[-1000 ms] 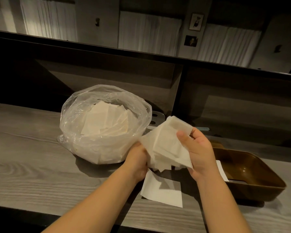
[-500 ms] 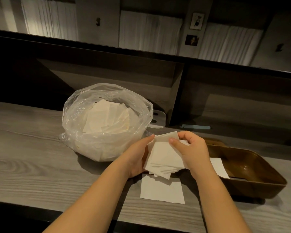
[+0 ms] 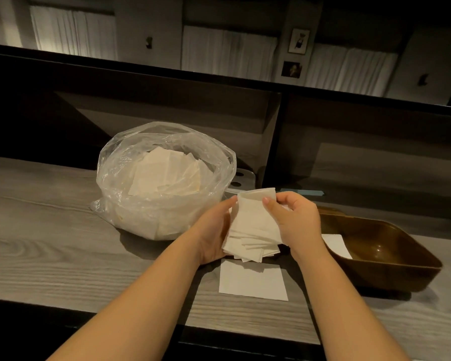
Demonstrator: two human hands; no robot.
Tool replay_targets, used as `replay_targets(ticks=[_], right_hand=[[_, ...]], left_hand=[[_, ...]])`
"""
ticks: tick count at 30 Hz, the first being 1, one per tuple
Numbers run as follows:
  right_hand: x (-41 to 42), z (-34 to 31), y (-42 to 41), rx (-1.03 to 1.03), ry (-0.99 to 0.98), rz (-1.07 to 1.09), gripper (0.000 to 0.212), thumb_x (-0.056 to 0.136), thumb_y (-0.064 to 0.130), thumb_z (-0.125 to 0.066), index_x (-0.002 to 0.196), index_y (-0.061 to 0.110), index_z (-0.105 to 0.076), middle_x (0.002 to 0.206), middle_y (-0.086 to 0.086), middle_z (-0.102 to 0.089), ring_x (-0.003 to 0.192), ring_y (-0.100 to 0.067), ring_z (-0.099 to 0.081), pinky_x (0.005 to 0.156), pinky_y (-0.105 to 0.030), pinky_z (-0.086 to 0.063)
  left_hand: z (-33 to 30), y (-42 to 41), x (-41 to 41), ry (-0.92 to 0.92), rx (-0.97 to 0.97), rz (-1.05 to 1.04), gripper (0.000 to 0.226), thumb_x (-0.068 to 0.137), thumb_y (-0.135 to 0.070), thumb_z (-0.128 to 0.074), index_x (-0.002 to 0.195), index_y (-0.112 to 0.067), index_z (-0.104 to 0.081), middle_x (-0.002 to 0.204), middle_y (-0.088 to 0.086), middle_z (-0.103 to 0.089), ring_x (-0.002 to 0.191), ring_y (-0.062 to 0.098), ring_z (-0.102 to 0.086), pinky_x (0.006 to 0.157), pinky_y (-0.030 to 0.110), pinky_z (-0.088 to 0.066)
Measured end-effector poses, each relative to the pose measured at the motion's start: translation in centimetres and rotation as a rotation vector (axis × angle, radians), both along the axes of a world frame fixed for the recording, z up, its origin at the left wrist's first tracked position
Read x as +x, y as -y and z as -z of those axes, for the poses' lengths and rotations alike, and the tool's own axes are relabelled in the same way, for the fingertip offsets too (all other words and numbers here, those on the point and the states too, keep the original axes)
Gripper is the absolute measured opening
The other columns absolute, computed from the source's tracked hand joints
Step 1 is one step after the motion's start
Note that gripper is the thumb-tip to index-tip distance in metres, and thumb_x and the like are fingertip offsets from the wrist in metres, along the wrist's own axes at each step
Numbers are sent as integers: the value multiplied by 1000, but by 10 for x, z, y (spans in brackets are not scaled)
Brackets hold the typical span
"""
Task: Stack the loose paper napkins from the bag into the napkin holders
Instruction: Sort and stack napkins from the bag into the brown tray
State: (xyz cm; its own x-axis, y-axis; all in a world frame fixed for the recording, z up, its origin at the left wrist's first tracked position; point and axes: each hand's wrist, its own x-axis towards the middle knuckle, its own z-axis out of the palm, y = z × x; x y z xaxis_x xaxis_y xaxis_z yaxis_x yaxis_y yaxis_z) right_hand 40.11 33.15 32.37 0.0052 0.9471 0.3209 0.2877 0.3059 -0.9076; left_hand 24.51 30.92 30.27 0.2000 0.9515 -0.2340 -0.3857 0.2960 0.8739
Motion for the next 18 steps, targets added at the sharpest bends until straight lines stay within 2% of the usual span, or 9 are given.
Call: replay_targets(ticks=[3,6,8,10,12,14,16,18], right_hand=[[-1,1,2,-52,84,-66,8,89,30,-70,91,28,-63,92,10,-63,93,-15,-58,72,-29,-50],[-1,0,4,-184,151,-91,29,88,38,-70,107,27,-51,99,9,-55,90,-9,-53,64,-22,-42],[0,0,4,-259,150,-114,28,89,34,-70,106,20,-53,97,3,-59,88,-14,-56,66,-24,-45],[1,-1,4,-155,138,-88,15,90,25,-68,98,15,-59,93,-2,-63,87,-19,-60,67,-25,-48],[3,-3,7,18,86,-47,8,90,23,-68,88,20,-61,88,3,-64,83,-13,-62,64,-23,-48],[4,-8,9,143,-10,-45,9,90,21,-68,86,24,-61,86,9,-65,81,-7,-64,65,-22,-51],[4,-11,11,185,-136,-66,9,92,18,-65,88,25,-59,87,10,-64,81,0,-65,63,-17,-51],[4,-13,11,196,-188,-44,10,94,20,-62,90,26,-56,89,8,-64,83,-4,-65,63,-17,-51]], left_hand=[[3,0,0,-33,10,-41,43,100,-43,-49,129,-12,-57,108,15,-73,94,31,-71,70,39,-58],[4,1,0,-30,-7,-97,34,102,-30,-50,130,-11,-54,104,14,-75,90,29,-73,67,39,-59],[4,0,1,19,-1,-132,31,100,-31,-51,126,-15,-57,107,16,-74,94,31,-72,70,41,-59],[4,0,1,61,18,-138,34,98,-36,-54,124,-17,-61,110,16,-73,98,33,-71,72,43,-59],[4,-1,1,101,26,-140,37,97,-37,-53,127,-16,-61,113,17,-72,101,33,-70,72,42,-59],[4,-2,1,150,32,-143,36,99,-36,-51,128,-17,-61,116,16,-71,105,34,-69,78,45,-59],[5,-4,1,173,32,-143,34,100,-35,-50,129,-20,-61,119,15,-70,110,35,-67,90,49,-56],[6,-5,1,163,24,-153,33,100,-33,-51,128,-20,-62,118,14,-71,111,35,-66,92,50,-54]])
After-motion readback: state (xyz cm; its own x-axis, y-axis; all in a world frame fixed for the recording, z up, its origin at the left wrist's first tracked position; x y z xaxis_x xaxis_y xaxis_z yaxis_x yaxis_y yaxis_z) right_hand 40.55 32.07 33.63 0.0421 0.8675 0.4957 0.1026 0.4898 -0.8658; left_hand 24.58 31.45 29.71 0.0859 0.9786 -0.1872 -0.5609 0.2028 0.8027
